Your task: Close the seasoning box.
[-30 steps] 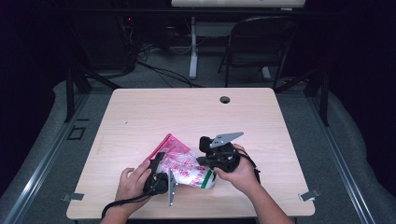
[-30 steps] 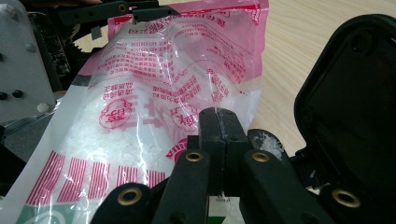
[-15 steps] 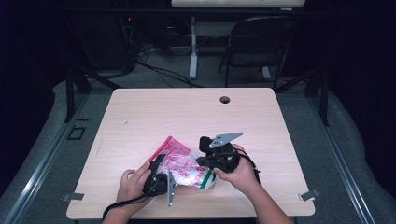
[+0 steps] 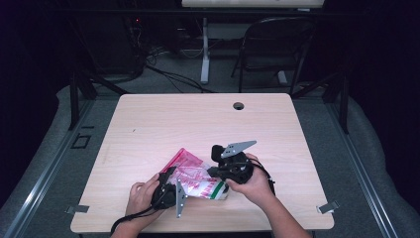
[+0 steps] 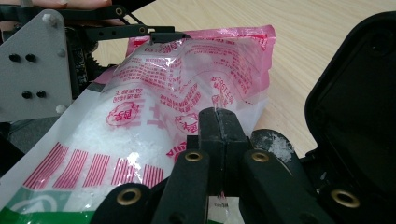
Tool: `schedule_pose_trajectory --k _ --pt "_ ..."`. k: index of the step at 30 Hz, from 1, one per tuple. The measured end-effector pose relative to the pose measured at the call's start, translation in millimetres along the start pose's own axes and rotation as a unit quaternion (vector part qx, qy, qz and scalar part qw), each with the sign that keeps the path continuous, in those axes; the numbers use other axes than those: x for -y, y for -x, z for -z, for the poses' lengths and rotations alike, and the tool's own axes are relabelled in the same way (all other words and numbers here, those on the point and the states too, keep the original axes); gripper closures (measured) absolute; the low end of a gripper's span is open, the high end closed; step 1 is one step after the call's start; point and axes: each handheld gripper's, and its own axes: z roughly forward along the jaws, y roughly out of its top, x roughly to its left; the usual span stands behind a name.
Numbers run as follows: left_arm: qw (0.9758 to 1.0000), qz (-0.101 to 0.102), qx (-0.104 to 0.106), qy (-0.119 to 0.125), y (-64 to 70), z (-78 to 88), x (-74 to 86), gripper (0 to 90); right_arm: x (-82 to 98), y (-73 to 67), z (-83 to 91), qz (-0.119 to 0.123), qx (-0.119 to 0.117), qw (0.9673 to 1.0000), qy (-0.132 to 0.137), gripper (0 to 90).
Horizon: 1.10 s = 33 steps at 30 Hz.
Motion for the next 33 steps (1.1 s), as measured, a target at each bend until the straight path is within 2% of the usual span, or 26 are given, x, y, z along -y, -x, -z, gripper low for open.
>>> schedule_pose_trajectory --k 5,10,17,18,19,20,21,23,26,33 --pt "0.9996 0.024 0.017 0.005 2.5 -2.7 2.9 67.9 0.1 -1.1 -2.1 0.001 -0.003 1.0000 -0.003 90.0" --pt "0.9992 0.031 0.026 0.006 2.0 -3.5 3.4 69.1 0.0 -1.6 -2.4 0.001 -0.001 1.0000 -0.003 90.0" --pt "0.9975 0.053 0.045 0.009 0.7 -5.9 5.0 73.1 -0.3 -1.4 -2.4 0.001 -0.003 1.0000 -0.004 90.0" --pt "0.9970 0.058 0.050 0.010 0.2 -6.3 5.3 73.7 -0.3 -1.3 -2.5 0.000 -0.003 1.0000 -0.004 90.0" --pt "0.9958 0.071 0.056 0.013 0.6 -7.1 5.8 74.3 -0.2 -1.3 -2.7 -0.001 -0.004 1.0000 -0.003 90.0" --pt "0.9958 0.071 0.056 0.013 0.6 -7.1 5.8 74.6 -0.3 -1.2 -2.4 -0.001 -0.005 1.0000 -0.002 89.6" --pt "0.9944 0.080 0.068 0.011 -1.3 -7.9 6.9 74.9 -0.6 -0.8 -2.0 -0.002 -0.006 1.0000 0.003 88.6" --pt "0.9927 0.091 0.078 0.012 -2.1 -8.8 8.2 75.2 -1.1 -0.6 -0.4 -0.007 -0.006 0.9999 0.014 85.9" --pt "0.9888 0.113 0.096 0.014 -4.7 -10.4 10.7 75.5 -1.9 0.4 3.4 -0.012 -0.007 0.9995 0.028 81.9" --pt "0.9739 0.177 0.141 0.021 -12.0 -15.6 21.6 75.8 -6.0 0.2 17.9 -0.014 -0.001 0.9975 0.069 77.2"
